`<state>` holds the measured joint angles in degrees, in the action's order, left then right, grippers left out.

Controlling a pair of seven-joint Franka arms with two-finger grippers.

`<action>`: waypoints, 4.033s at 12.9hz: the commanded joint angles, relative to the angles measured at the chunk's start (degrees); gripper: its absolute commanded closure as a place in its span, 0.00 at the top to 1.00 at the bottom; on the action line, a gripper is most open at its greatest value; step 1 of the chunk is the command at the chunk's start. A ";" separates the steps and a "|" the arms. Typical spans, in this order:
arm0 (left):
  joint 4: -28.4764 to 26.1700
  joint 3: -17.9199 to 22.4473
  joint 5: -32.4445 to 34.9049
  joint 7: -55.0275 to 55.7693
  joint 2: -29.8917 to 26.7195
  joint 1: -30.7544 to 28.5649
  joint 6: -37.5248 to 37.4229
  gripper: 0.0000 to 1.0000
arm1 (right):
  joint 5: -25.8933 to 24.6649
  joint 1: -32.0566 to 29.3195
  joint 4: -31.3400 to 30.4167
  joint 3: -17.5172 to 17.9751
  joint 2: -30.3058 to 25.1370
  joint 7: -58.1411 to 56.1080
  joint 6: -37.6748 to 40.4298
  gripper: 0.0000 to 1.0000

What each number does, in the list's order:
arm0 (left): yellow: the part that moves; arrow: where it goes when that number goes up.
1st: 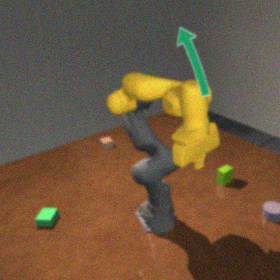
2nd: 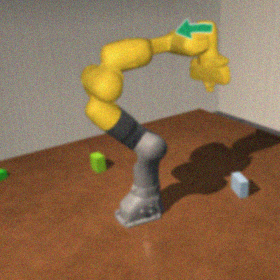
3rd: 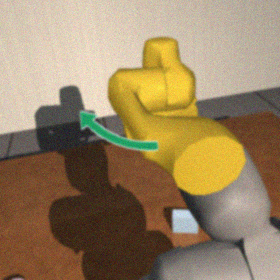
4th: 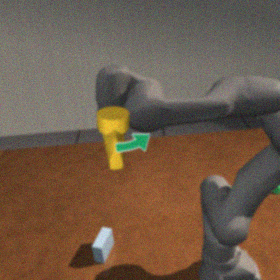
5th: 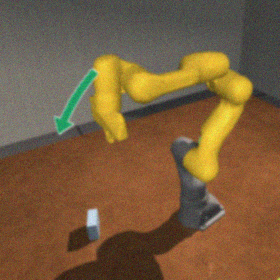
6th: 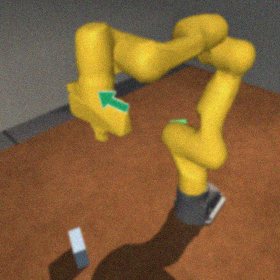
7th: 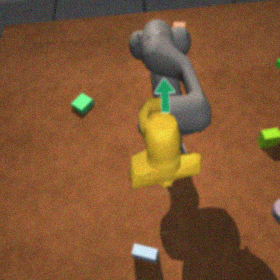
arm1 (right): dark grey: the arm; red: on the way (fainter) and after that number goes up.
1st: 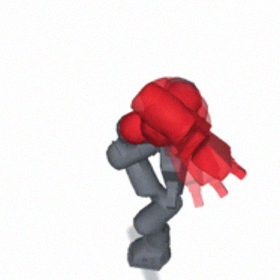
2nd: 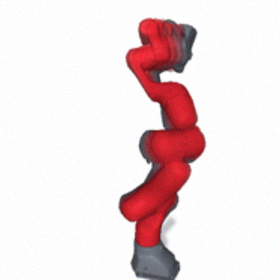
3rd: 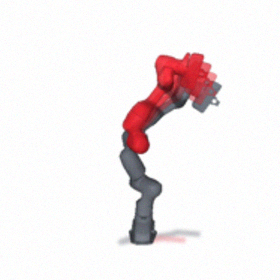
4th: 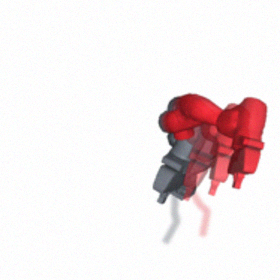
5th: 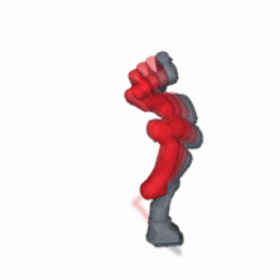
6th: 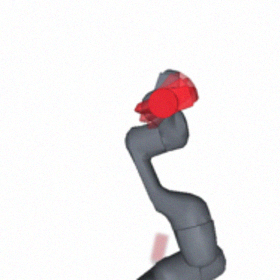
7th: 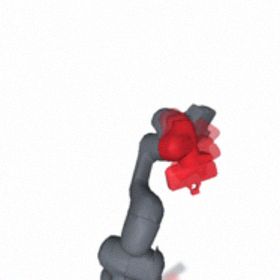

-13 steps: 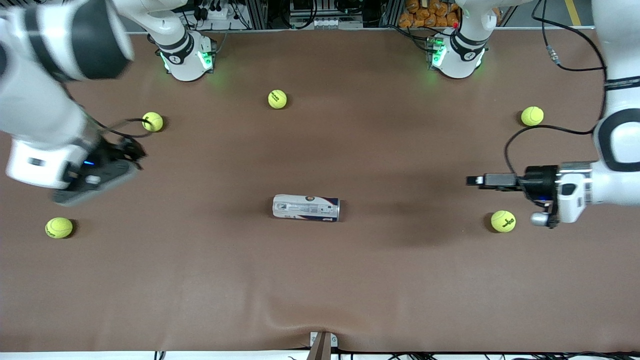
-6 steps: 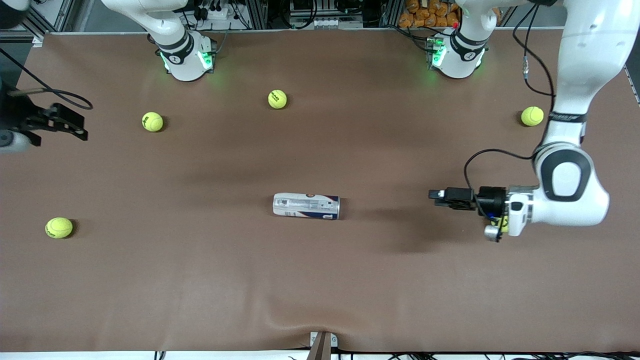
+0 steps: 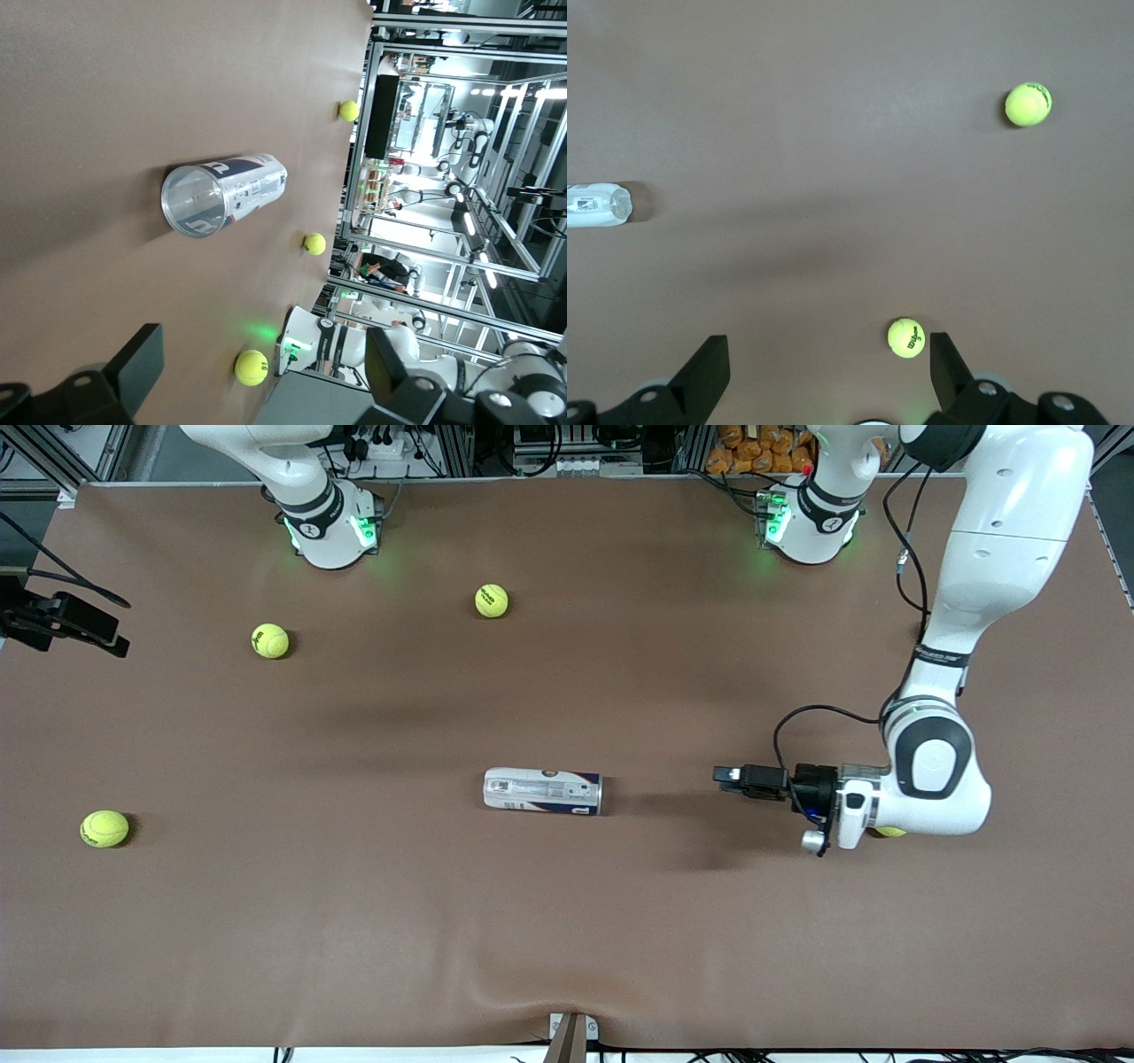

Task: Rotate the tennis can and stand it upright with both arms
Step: 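Move the left gripper to the can's open end and grasp it, then lift the can with the left gripper and rotate it upright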

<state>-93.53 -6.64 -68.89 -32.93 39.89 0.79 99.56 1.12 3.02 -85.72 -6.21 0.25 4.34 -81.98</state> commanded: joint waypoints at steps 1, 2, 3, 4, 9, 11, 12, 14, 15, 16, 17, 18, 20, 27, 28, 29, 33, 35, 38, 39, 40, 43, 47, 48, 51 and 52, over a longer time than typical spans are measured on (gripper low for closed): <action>0.10 -0.04 -3.95 -3.97 1.85 2.02 2.21 1.00 | 0.73 0.50 -1.12 -2.13 -1.66 2.16 1.55 1.00; -0.25 -0.04 -6.58 -5.38 3.08 2.28 2.30 1.00 | 0.72 0.41 -0.94 -2.83 -1.66 1.90 2.34 1.00; -0.25 -0.04 -8.78 -7.04 4.05 3.16 2.39 1.00 | 0.72 -0.03 -0.94 -2.84 -1.83 1.29 2.44 1.00; -0.25 -0.04 -9.76 -7.15 4.32 3.69 2.74 1.00 | 0.55 -0.03 -0.94 -2.75 -2.88 1.19 2.35 1.00; 0.10 -0.04 -19.86 -7.06 6.87 8.60 9.06 1.00 | 0.28 0.06 -1.12 -2.49 -3.51 -1.27 2.44 1.00; 0.28 -0.04 -23.38 -7.41 7.74 11.41 13.36 1.00 | 0.28 0.32 -1.12 -2.49 -3.33 -1.27 2.18 1.00; 0.80 -0.04 -25.14 -8.02 8.70 11.77 13.81 1.00 | 0.20 0.15 -1.12 -2.49 -3.24 -1.44 2.09 1.00; 1.15 0.05 -26.73 -8.38 9.94 13.70 15.22 1.00 | -0.76 -0.03 -1.12 -2.66 -3.24 -2.41 1.91 1.00; 1.59 0.05 -27.52 -8.55 10.64 14.23 15.40 1.00 | -1.81 -0.03 -1.03 -2.58 -3.16 -2.50 1.74 1.00; 2.03 0.05 -28.05 -9.34 11.43 14.24 15.31 1.00 | -1.83 0.06 -1.03 -2.58 -3.07 -2.50 1.65 1.00; 2.38 0.05 -28.40 -9.95 12.05 14.33 15.40 1.00 | -1.83 0.32 -1.12 -2.58 -2.98 -2.50 1.65 1.00; 3.08 -0.04 -28.75 -9.96 12.58 14.50 15.40 1.00 | -1.83 0.50 -1.12 -2.49 -2.89 -2.50 1.47 1.00; 3.53 0.05 -29.63 -9.96 13.02 15.38 15.40 0.86 | -1.39 0.41 -1.20 -2.49 -2.63 -2.50 1.03 1.00; 3.53 0.05 -32.45 -10.05 13.11 17.84 17.33 0.59 | -1.30 0.50 -1.64 -2.49 -2.54 -2.50 1.03 1.00; 3.53 0.05 -32.80 -10.05 13.11 18.28 17.33 0.39 | -1.30 0.50 -1.64 -2.49 -2.54 -2.50 1.12 1.00; 3.53 0.05 -32.89 -10.75 13.11 18.28 17.33 0.21 | -1.30 0.50 -1.64 -2.49 -2.45 -2.50 1.12 1.00; 3.26 0.05 -33.24 -14.62 13.46 17.75 17.25 0.00 | -1.21 0.50 -1.64 -2.49 -2.45 -2.50 0.86 1.00; 3.44 0.05 -32.72 -13.92 12.85 17.84 17.25 0.00 | -1.21 0.50 -1.64 -2.49 -2.45 -2.50 0.86 1.00; 3.70 0.57 -31.75 -8.67 9.78 18.10 17.25 0.00 | -1.30 0.50 -1.64 -2.40 -2.36 -2.50 0.86 1.00; 4.57 0.75 -28.35 -4.12 8.20 18.11 17.25 0.00 | -1.21 0.50 -1.64 -2.40 -2.36 -2.50 0.77 1.00; 6.15 0.75 -23.79 1.41 7.40 17.85 17.25 0.00 | -1.30 0.50 -1.64 -2.40 -2.36 -2.50 0.77 1.00; 7.31 0.93 -15.86 11.02 4.06 17.32 17.33 0.00 | -1.21 0.59 -1.56 -2.49 -2.36 -2.50 0.77 1.00; 9.84 1.81 -0.84 27.09 0.19 17.66 17.33 0.00 | -1.21 0.67 -1.47 -2.40 -2.28 -2.50 0.77 1.00; 10.90 1.81 2.24 32.61 0.01 17.75 17.33 0.00 | -1.21 0.67 -1.47 -2.40 -2.28 -2.50 0.77 1.00; 11.35 1.72 14.19 44.58 -2.27 18.28 17.33 0.00 | -1.21 0.67 -1.47 -2.40 -2.28 -2.50 0.77 1.00; 11.44 1.81 18.48 48.19 -3.75 19.41 17.33 0.00 | -1.21 0.67 -1.47 -2.40 -2.28 -2.50 0.77 1.00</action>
<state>-81.89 -5.30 -56.03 9.07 38.67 18.53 116.48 0.47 3.28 -86.70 -8.55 -1.65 2.41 -80.73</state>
